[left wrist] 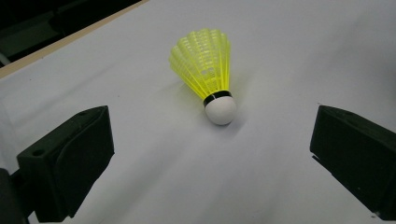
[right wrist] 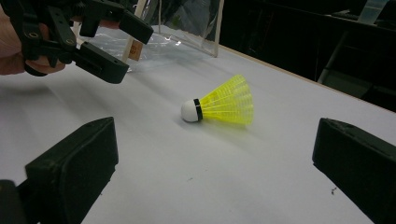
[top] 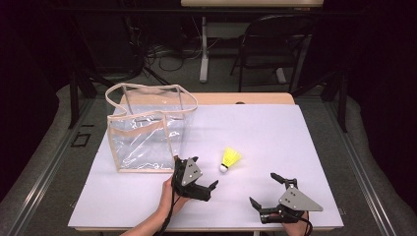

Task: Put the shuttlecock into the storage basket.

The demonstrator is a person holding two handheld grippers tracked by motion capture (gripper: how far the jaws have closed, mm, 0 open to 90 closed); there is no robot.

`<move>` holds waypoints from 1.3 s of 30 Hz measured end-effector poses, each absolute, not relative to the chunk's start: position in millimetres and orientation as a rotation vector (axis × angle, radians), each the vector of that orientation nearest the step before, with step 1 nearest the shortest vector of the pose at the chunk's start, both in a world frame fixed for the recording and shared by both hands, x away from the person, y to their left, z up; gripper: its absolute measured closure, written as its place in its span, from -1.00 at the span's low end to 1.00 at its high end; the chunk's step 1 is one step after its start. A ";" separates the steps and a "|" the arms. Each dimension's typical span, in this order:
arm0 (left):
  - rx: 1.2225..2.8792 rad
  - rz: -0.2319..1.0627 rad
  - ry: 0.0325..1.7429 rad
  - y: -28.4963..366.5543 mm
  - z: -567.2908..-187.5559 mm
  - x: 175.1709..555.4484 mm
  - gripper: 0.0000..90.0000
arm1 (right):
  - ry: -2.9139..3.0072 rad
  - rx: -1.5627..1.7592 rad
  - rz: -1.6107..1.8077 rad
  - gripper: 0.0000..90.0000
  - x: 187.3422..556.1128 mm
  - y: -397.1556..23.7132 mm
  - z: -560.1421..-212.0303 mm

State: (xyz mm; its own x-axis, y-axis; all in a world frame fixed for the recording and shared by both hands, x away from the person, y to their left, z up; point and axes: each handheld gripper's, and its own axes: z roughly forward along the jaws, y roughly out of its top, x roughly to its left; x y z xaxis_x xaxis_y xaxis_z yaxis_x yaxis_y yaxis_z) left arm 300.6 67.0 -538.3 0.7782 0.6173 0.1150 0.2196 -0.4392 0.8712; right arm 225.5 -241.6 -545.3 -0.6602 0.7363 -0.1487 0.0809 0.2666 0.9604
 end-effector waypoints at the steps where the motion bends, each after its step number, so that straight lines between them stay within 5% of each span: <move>1: 2.021 0.529 0.627 65.8 -538.2 300.9 -1.00 | 1.946 0.735 1.426 -1.00 225.5 -241.7 -545.3; 39: 2.073 0.511 0.720 24.1 -540.0 318.8 -1.00 | 1.952 0.742 1.425 -1.00 225.4 -241.8 -545.6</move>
State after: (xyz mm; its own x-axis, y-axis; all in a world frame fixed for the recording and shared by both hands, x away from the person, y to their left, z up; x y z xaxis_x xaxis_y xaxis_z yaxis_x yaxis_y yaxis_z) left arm 318.8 24.1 -540.0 0.7499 0.6551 0.0923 0.3033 -0.4644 0.8321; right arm 225.4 -241.8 -545.6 -0.6609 0.7366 -0.1434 0.0875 0.2654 0.9602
